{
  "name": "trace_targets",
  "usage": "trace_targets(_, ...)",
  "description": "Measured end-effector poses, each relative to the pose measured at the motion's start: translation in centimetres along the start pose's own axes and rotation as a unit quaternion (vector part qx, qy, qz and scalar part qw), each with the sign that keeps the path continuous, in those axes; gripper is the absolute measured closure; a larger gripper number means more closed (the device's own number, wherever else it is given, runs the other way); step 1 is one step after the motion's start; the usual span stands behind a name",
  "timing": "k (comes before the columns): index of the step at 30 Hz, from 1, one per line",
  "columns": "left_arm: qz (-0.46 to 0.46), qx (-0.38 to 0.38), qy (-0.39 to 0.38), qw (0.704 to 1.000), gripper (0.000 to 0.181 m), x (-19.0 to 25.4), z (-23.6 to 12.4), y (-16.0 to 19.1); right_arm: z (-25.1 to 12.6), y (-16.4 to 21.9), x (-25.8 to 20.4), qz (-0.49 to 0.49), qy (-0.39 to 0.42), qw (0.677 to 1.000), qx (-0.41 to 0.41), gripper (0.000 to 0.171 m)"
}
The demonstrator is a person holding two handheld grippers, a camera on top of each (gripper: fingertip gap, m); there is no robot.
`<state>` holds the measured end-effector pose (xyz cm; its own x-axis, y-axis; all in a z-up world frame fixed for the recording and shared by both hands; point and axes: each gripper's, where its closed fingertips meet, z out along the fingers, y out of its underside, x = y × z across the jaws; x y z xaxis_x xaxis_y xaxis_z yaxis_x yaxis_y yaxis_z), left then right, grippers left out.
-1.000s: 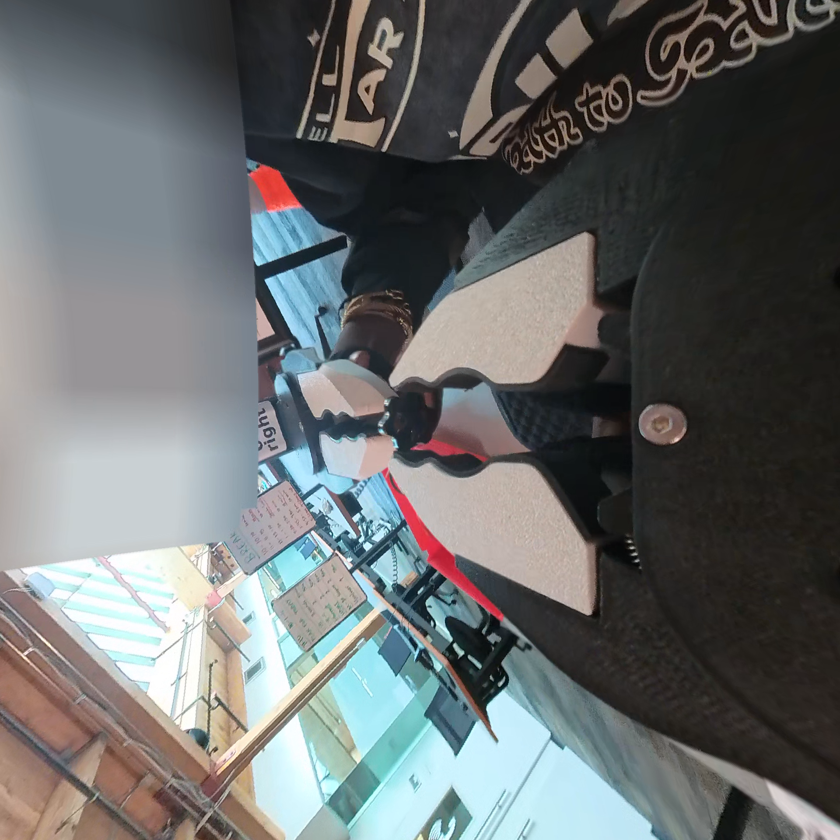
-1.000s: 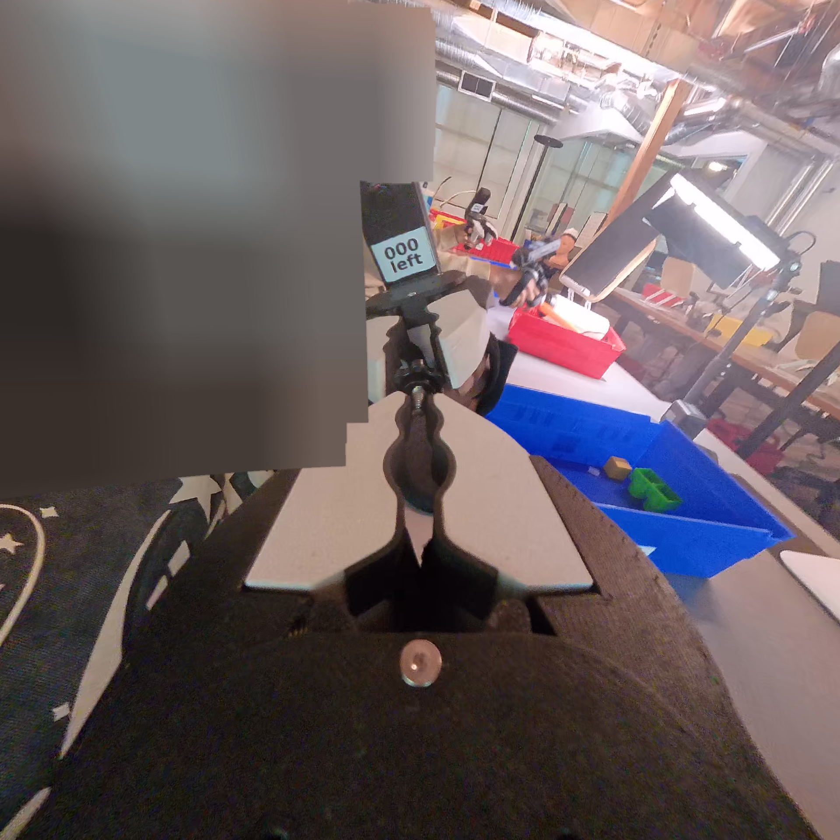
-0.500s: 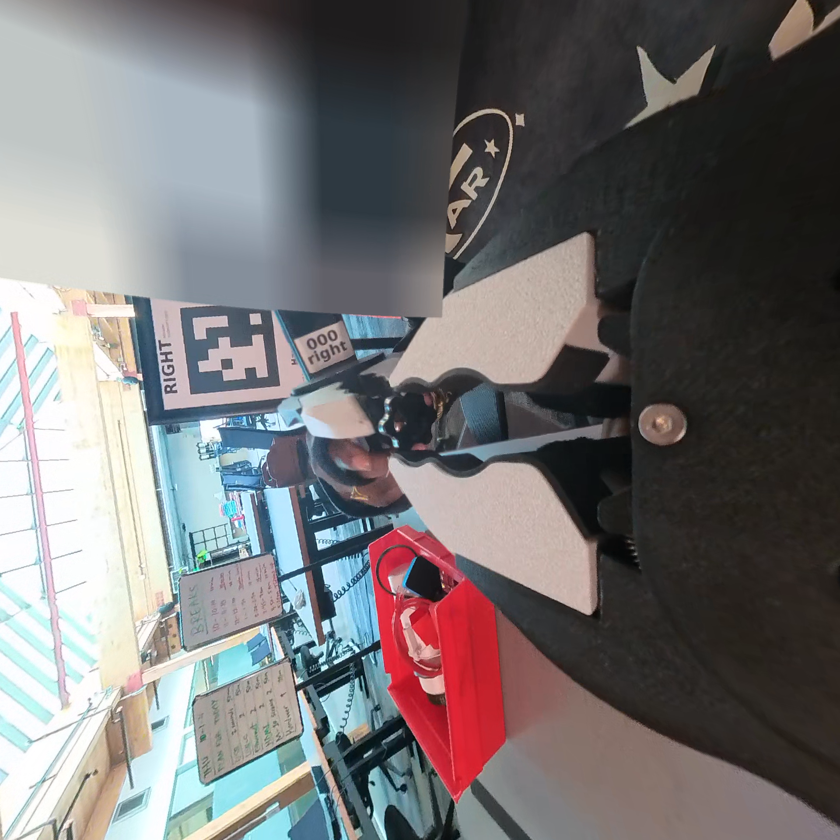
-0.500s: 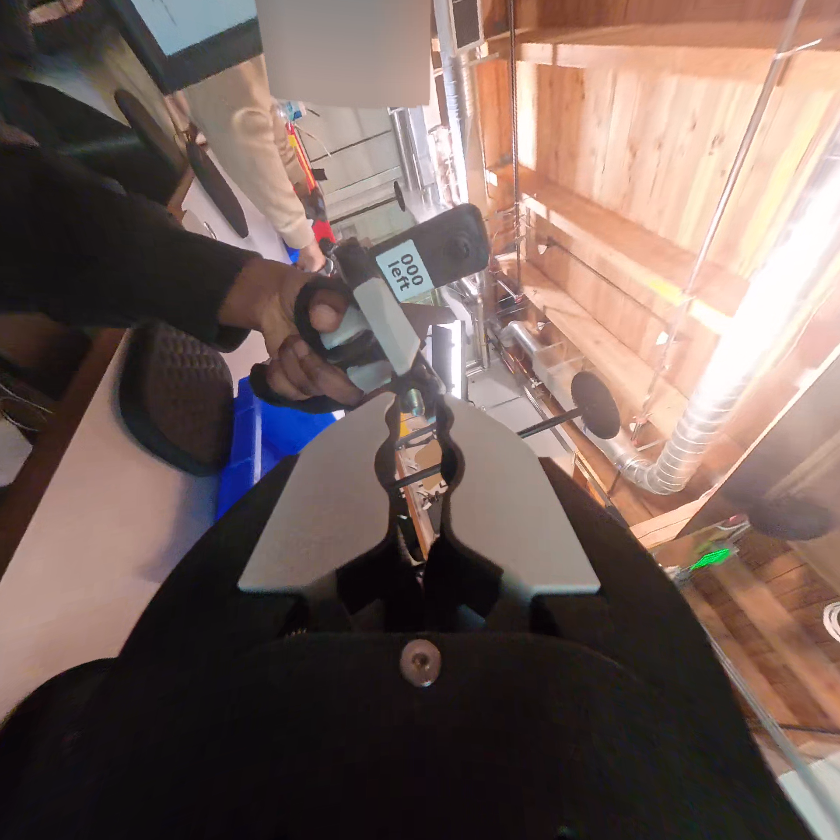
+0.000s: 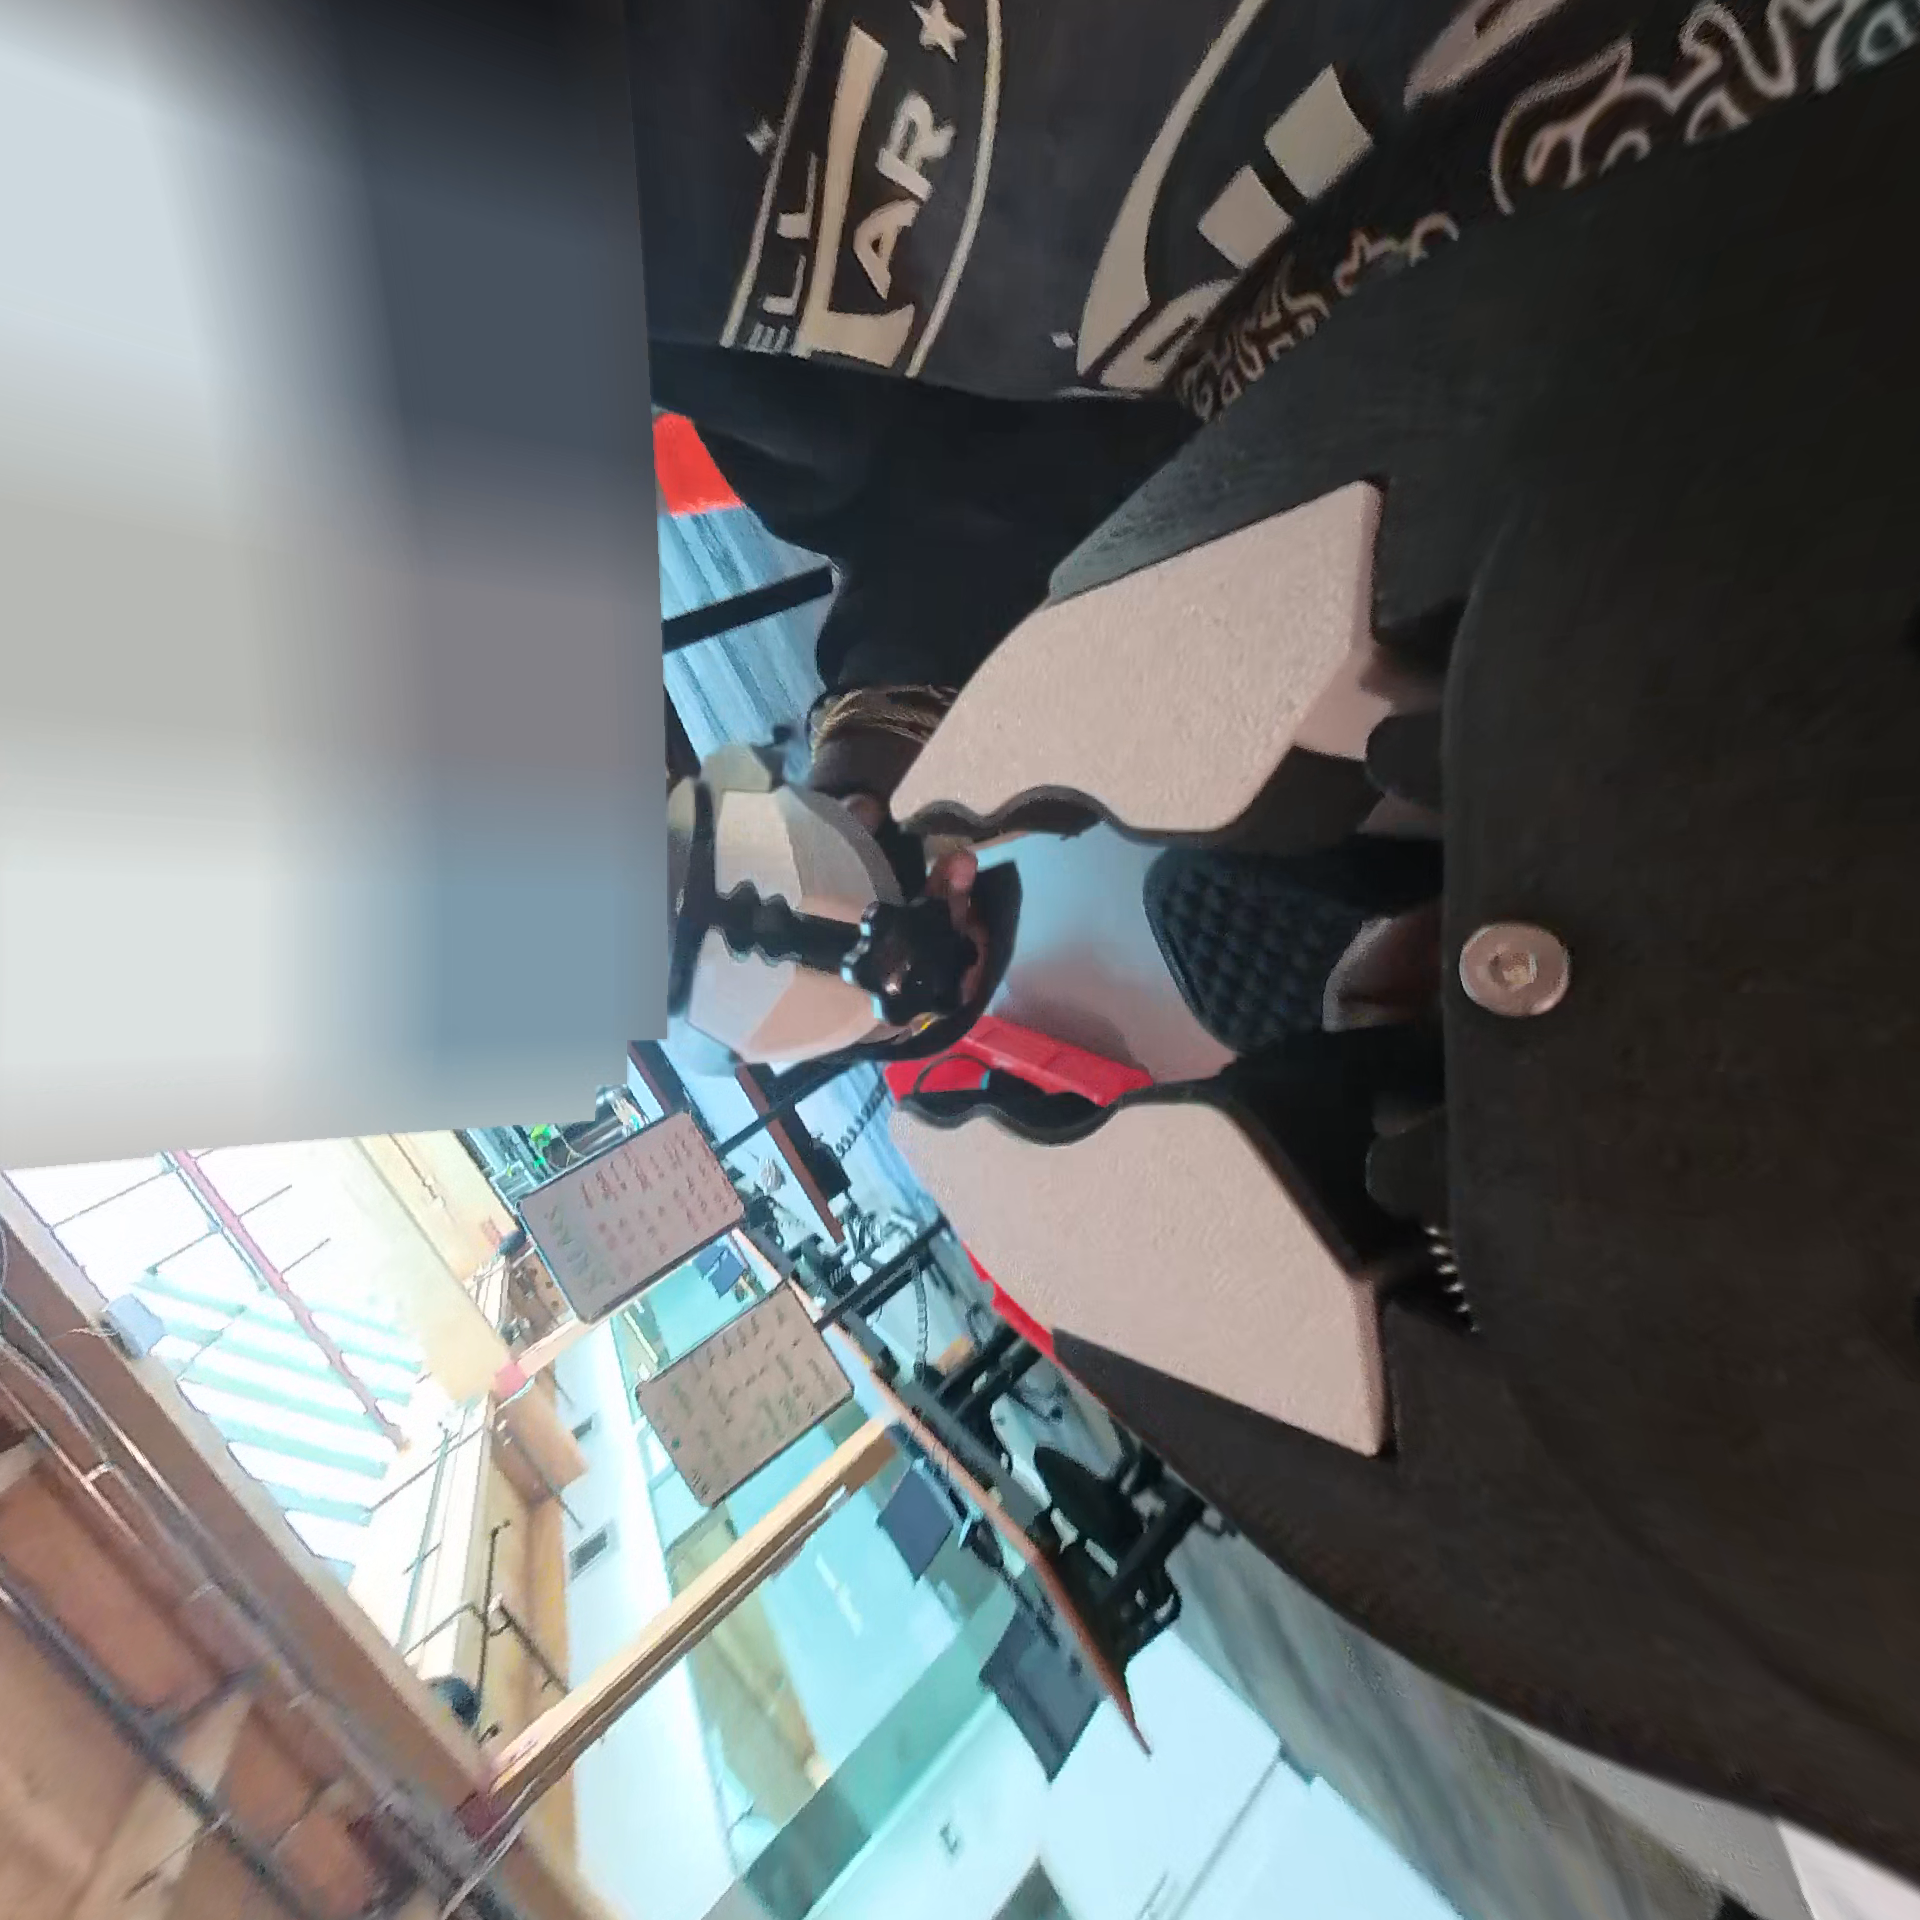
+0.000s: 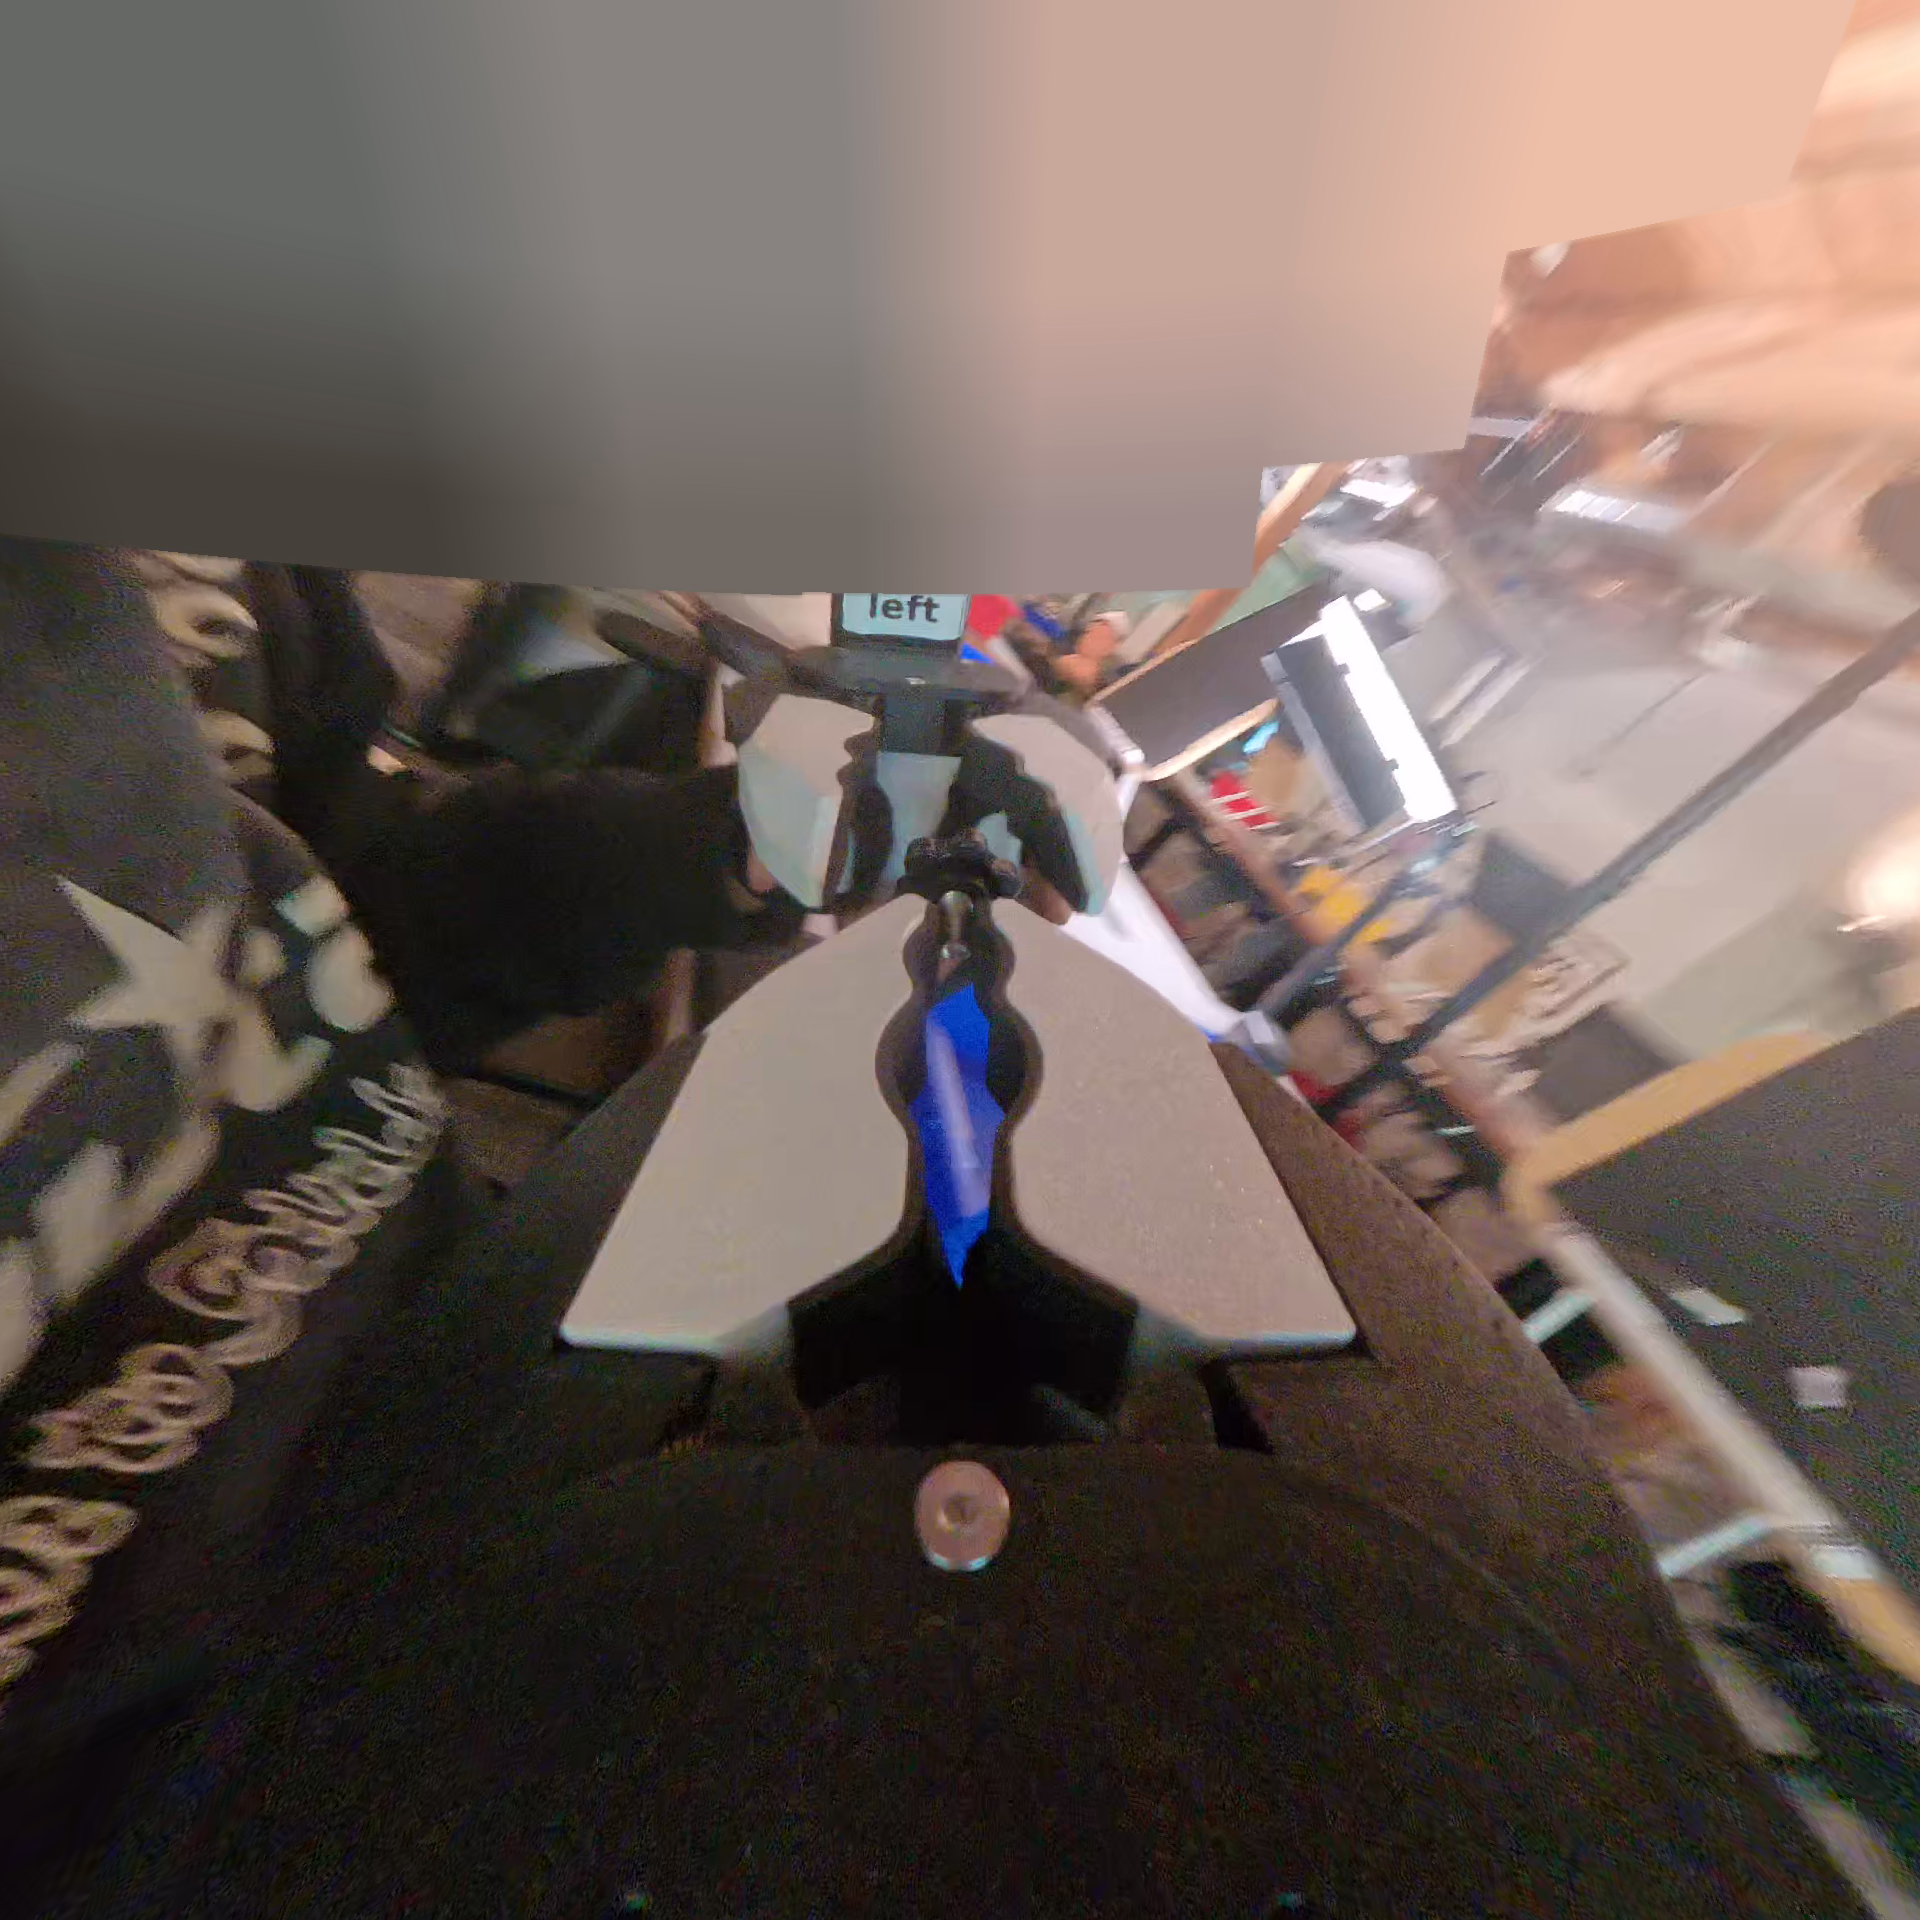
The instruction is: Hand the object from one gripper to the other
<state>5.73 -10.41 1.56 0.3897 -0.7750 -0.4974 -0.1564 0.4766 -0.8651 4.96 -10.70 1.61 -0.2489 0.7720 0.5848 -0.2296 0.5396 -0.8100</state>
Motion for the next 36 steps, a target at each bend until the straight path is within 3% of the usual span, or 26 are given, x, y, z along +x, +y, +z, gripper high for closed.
trace_targets(5, 0.04, -0.02, -0.008, 0.999, 0.138, 0.3, 0.3, 0.3, -0.1, 0.0, -0.4, 0.127, -0.055, 0.99, 0.012, 0.165)
trace_targets(12, 0.045, -0.018, 0.0, 0.999, 0.157, 0.7, 0.5, 0.1, -0.2, -0.1, -0.6, 0.155, -0.071, 0.985, 0.013, 0.165)
trace_targets(16, 0.013, -0.019, 0.008, 1.0, 0.157, 0.6, 0.4, 0.1, -0.2, -0.1, -0.5, 0.136, -0.062, 0.989, 0.017, 0.165)
trace_targets(19, -0.033, -0.002, 0.016, 0.999, 0.157, 0.5, 0.3, -0.4, -0.2, -0.3, -0.4, 0.08, -0.041, 0.996, 0.026, 0.156)
trace_targets(22, -0.1, 0.024, 0.025, 0.994, 0.157, 0.1, 0.0, -1.1, -0.4, -0.7, -0.1, -0.044, 0.006, 0.998, 0.037, 0.15)
trace_targets(27, -0.184, 0.035, 0.052, 0.981, 0.157, -0.1, 0.0, -1.0, -0.5, -1.2, 0.5, -0.294, 0.128, 0.947, 0.011, 0.153)
trace_targets(36, -0.205, 0.019, 0.063, 0.977, 0.157, 0.2, 0.1, -0.6, 0.1, -0.6, 0.1, -0.323, 0.124, 0.938, -0.007, 0.165)
